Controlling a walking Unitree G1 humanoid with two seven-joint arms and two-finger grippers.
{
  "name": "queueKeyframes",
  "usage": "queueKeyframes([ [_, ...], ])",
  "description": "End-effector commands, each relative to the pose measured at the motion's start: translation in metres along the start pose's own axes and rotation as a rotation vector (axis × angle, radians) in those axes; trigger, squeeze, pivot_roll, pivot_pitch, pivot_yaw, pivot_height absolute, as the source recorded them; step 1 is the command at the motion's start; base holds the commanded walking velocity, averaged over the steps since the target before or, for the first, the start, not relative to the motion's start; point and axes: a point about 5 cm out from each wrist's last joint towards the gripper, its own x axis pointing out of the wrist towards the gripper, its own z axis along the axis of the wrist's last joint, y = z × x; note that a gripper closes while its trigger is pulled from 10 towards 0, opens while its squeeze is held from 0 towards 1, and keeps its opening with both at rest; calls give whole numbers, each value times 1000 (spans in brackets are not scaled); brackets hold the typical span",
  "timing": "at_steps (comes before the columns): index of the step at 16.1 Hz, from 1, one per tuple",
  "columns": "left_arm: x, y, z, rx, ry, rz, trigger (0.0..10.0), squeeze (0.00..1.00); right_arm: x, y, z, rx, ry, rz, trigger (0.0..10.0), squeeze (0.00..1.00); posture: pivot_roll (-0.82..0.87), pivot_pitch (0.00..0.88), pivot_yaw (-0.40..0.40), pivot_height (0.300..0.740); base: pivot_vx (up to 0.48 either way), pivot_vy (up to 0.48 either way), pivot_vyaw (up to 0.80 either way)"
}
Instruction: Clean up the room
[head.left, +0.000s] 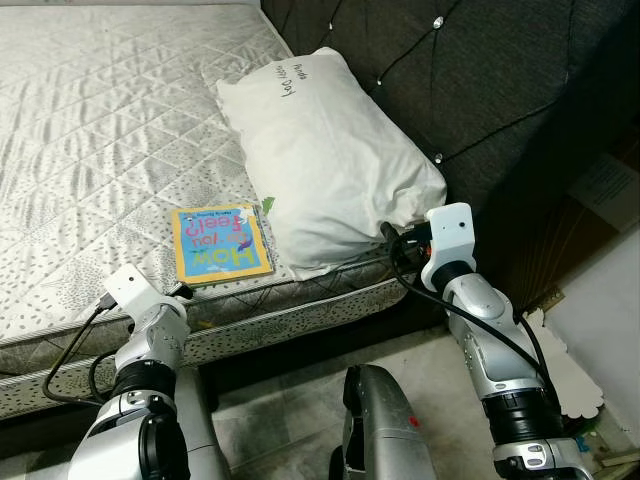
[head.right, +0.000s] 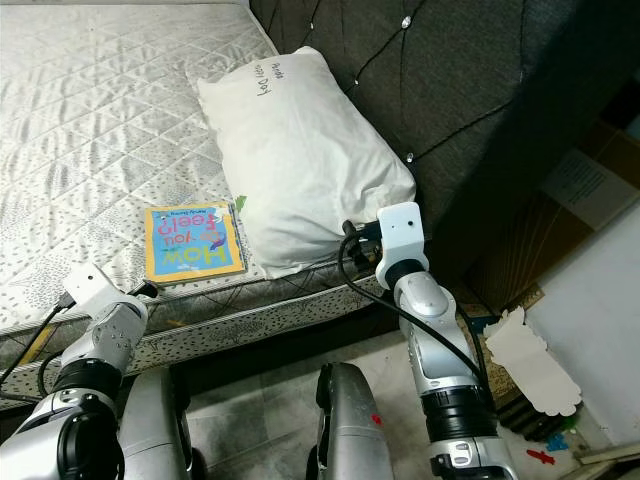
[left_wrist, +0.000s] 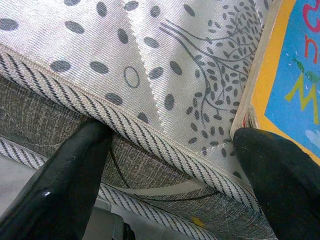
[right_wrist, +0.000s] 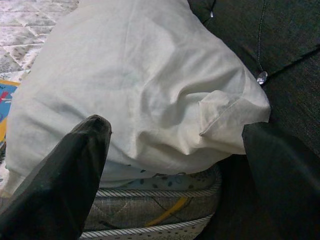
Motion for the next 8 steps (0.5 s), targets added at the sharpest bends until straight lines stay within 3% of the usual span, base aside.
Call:
queueKeyframes([
  [1, -2, -10, -1, 7, -7, -30, 10000, 0, 2, -4, 1, -5, -2, -7, 10000, 0, -158, 0, -127, 563, 0, 0, 0],
  [5, -9, -33, -9, 97, -27, -121, 10000, 0, 3, -4, 2, -8, -6, -6, 10000, 0, -158, 0, -126, 563, 0, 0, 0],
  [8, -11, -40, -16, 123, -11, -144, 10000, 0, 4, -4, 3, -6, -12, -10, 10000, 0, -160, 0, -121, 563, 0, 0, 0],
])
